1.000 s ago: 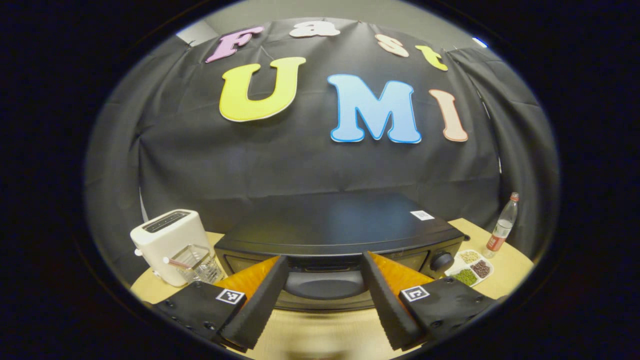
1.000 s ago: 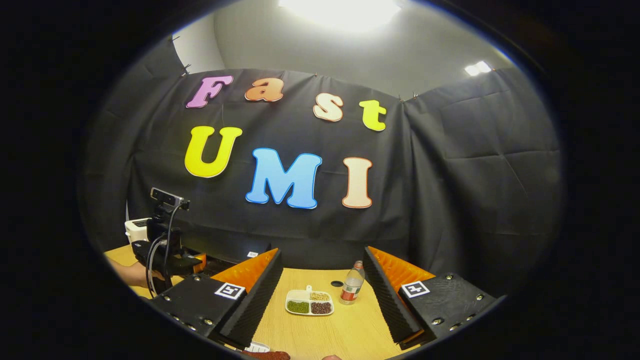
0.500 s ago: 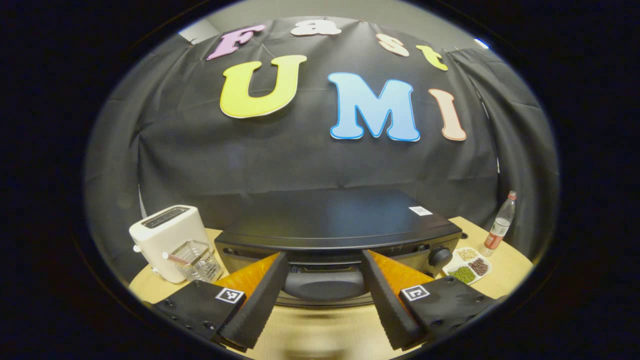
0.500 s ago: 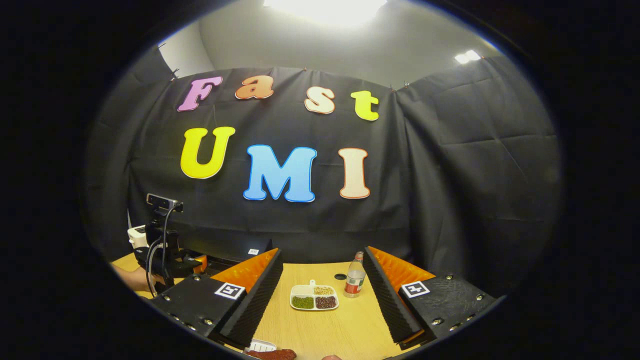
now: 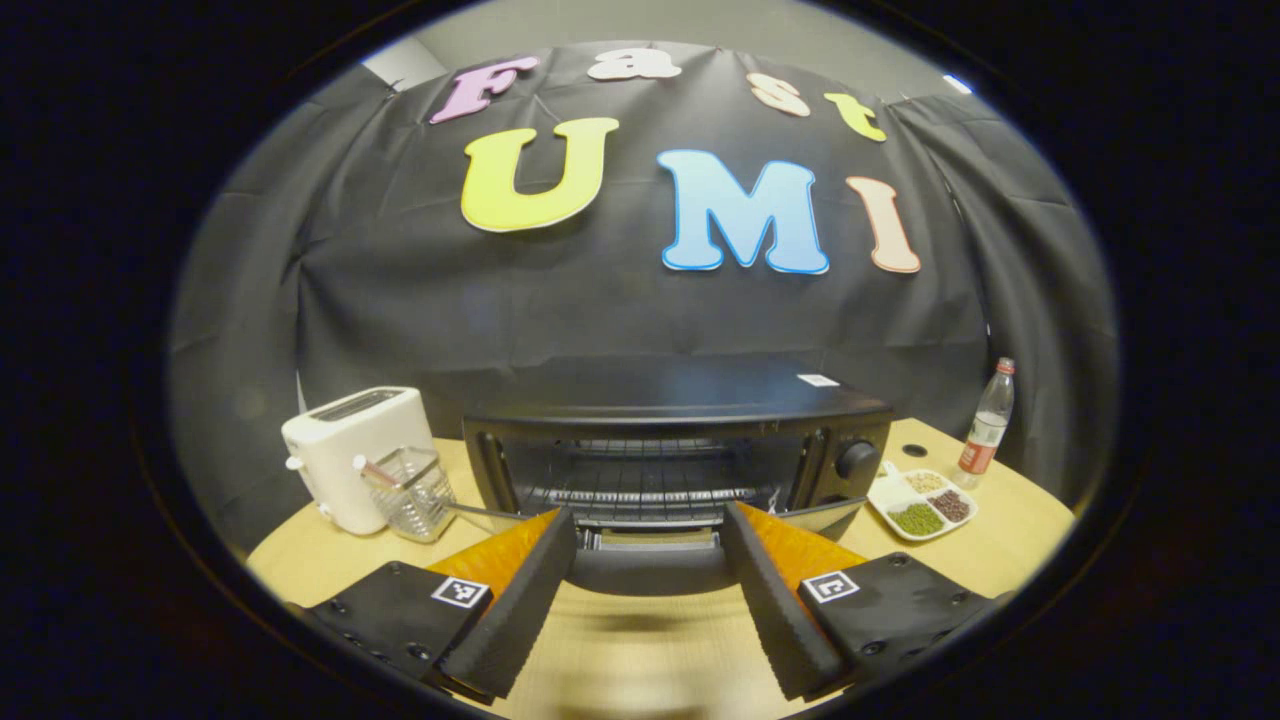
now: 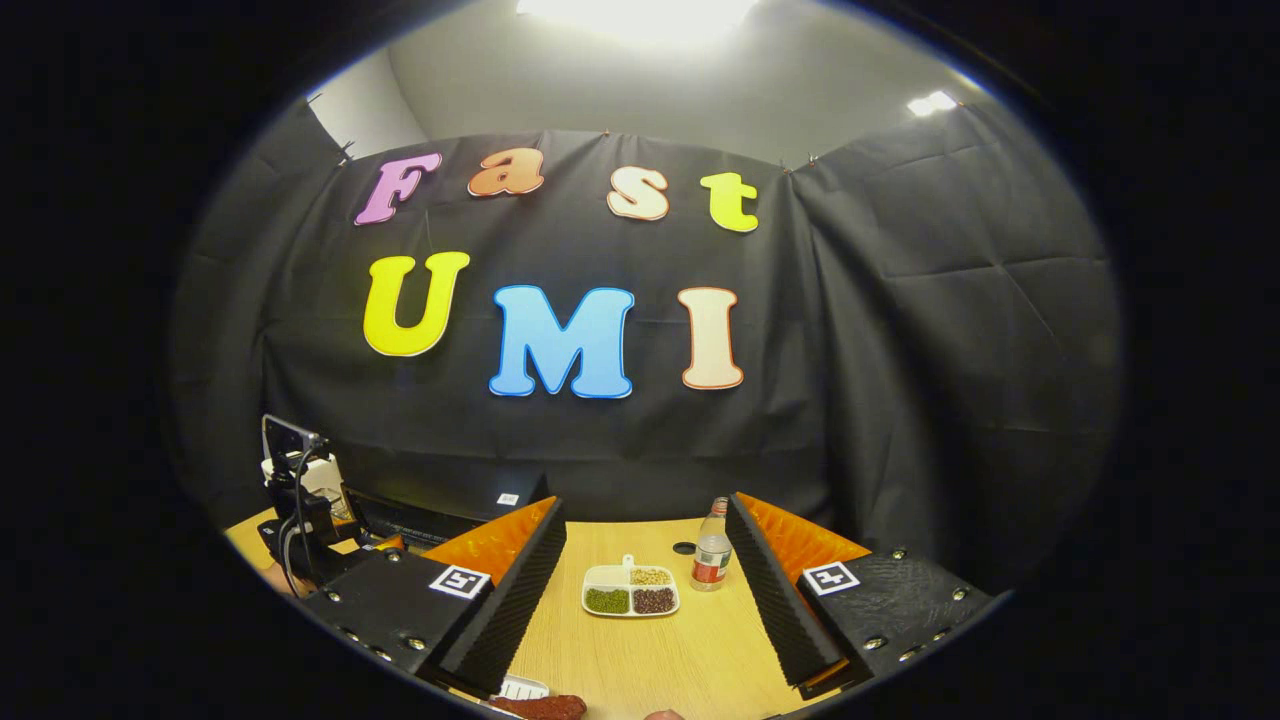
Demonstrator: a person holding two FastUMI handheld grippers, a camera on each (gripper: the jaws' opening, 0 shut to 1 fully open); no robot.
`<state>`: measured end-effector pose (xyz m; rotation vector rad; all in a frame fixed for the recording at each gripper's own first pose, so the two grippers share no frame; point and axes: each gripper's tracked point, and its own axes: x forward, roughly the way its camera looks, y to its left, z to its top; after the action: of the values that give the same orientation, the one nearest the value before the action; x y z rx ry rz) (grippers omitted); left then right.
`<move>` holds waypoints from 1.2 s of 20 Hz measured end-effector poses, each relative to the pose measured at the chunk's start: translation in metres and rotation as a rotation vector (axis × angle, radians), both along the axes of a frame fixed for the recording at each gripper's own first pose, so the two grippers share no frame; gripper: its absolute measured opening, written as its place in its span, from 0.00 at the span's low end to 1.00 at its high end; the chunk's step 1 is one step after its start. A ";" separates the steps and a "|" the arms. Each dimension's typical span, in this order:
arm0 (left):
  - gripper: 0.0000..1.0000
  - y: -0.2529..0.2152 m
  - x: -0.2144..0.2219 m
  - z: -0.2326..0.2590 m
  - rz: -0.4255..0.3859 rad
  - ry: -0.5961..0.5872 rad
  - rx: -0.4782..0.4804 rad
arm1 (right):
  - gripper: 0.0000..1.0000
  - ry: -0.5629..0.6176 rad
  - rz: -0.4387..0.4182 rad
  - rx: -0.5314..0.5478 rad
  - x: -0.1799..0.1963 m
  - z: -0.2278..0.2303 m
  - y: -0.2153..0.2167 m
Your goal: Open the electric oven with the left hand, put the food in, and close the electric oven.
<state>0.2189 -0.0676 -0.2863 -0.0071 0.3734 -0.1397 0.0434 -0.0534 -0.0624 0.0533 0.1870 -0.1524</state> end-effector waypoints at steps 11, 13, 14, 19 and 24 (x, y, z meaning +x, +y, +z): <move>0.98 0.005 -0.058 -0.058 0.054 0.120 -0.024 | 0.98 0.054 0.105 -0.026 -0.008 -0.016 0.008; 0.98 0.008 -0.071 -0.078 0.064 0.165 0.005 | 0.98 0.068 0.128 -0.037 -0.012 -0.020 0.009; 1.00 0.008 -0.079 -0.089 0.068 0.190 0.012 | 0.98 0.073 0.139 -0.043 -0.014 -0.022 0.010; 0.94 0.009 -0.104 -0.096 0.103 0.227 -0.007 | 0.98 0.097 0.192 -0.071 -0.026 -0.031 0.013; 0.98 0.006 -0.105 -0.030 0.080 0.105 -0.002 | 0.98 0.112 0.272 0.018 -0.031 -0.042 0.034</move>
<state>0.1142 -0.0617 -0.3160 -0.0316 0.4769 -0.0612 0.0126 -0.0197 -0.1041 0.0374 0.3050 0.1177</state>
